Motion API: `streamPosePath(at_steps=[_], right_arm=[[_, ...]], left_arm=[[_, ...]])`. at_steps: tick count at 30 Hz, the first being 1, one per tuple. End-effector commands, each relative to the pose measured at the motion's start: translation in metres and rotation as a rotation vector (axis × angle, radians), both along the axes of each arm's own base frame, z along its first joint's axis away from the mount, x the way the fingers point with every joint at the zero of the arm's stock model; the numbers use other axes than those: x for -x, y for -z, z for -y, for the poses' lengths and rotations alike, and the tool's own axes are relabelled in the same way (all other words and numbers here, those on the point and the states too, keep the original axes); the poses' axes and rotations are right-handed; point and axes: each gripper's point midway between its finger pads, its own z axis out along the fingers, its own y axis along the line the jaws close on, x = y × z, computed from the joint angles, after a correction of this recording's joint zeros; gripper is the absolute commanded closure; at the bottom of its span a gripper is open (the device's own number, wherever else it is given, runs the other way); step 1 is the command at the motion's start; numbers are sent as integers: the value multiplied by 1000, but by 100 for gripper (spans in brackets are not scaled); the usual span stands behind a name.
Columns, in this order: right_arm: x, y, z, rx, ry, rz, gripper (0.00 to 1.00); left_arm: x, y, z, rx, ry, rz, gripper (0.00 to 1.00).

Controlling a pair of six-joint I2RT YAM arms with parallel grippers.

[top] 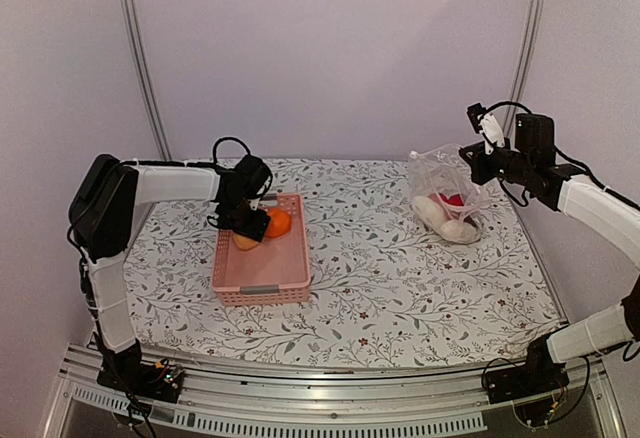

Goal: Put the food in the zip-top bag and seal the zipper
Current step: Pick up the fake fruit from the bin.

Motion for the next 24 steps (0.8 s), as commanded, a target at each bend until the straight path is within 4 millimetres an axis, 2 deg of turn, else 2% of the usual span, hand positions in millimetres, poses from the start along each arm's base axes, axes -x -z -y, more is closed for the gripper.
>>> streamPosePath(at_steps=[1,7,12,15,24], right_arm=[[7,-5,-2,-17,-23,13,100],[8,-2,-5,-16,-41,9,100],[10,1,-7,-21,-58,-2,100],[10,0,-9,-23,-65,-1,100],[11,2,-9,-23,-71,-5,100]], left_arm=[[4,-14,3,-21,-6,9,34],[11,-52,14,5,4,65,37],[15,-94,36,83,27,145,39],[19,-117,57,140,62,183,39],[38,-188,141,339,248,298,40]])
